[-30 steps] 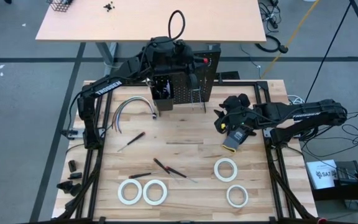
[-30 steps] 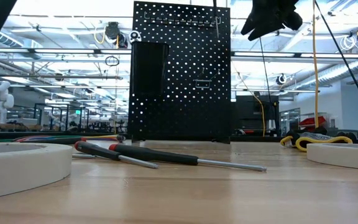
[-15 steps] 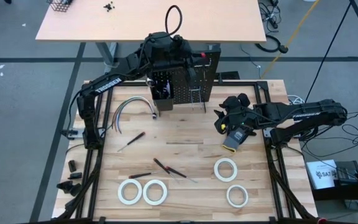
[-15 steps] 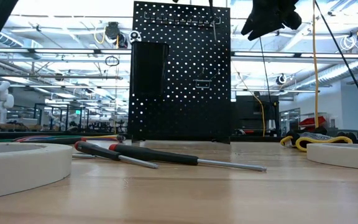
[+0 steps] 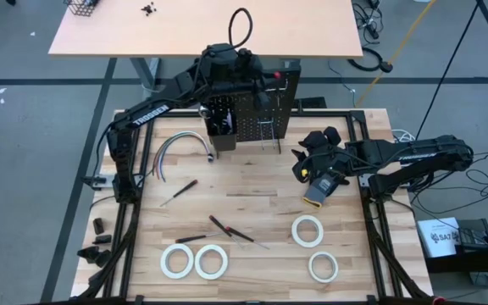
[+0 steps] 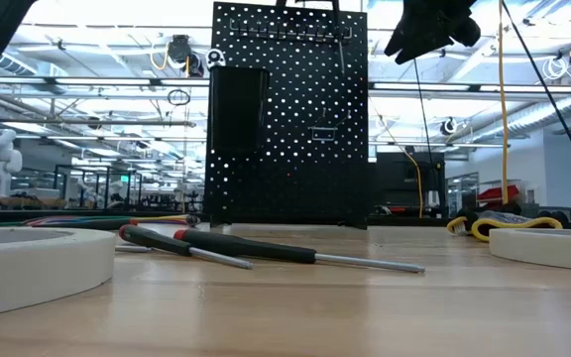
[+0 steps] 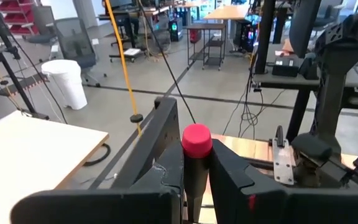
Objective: Hang tools onto peg board
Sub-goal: Hang the nut driver on the peg board
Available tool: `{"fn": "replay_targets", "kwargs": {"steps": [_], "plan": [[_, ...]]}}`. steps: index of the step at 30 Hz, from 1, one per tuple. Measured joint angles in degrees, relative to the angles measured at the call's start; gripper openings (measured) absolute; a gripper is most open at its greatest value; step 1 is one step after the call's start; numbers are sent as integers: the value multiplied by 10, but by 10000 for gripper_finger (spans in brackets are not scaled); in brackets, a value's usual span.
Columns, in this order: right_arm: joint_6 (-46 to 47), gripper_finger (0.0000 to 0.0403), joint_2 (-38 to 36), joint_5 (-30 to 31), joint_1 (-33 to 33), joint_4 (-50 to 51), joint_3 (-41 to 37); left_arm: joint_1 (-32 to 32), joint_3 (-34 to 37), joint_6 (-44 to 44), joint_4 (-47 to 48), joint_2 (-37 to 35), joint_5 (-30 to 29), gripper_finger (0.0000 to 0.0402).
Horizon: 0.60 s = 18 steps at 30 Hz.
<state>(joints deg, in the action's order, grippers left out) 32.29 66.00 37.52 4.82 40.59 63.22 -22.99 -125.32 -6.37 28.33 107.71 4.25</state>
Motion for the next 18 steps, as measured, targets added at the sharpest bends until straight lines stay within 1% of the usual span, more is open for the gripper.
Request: {"fn": "replay_targets", "kwargs": {"steps": [2, 6, 8, 18], "plan": [[0, 157, 0, 0, 0, 0, 0, 0, 0, 0, 0, 5, 0, 45], [0, 157, 0, 0, 0, 0, 0, 0, 0, -2, 6, 9, -2, 84], [-2, 157, 0, 0, 0, 0, 0, 0, 0, -5, 4, 10, -4, 96], [-4, 157, 0, -1, 0, 0, 0, 3, 0, -4, 4, 9, -17, 106]]}}
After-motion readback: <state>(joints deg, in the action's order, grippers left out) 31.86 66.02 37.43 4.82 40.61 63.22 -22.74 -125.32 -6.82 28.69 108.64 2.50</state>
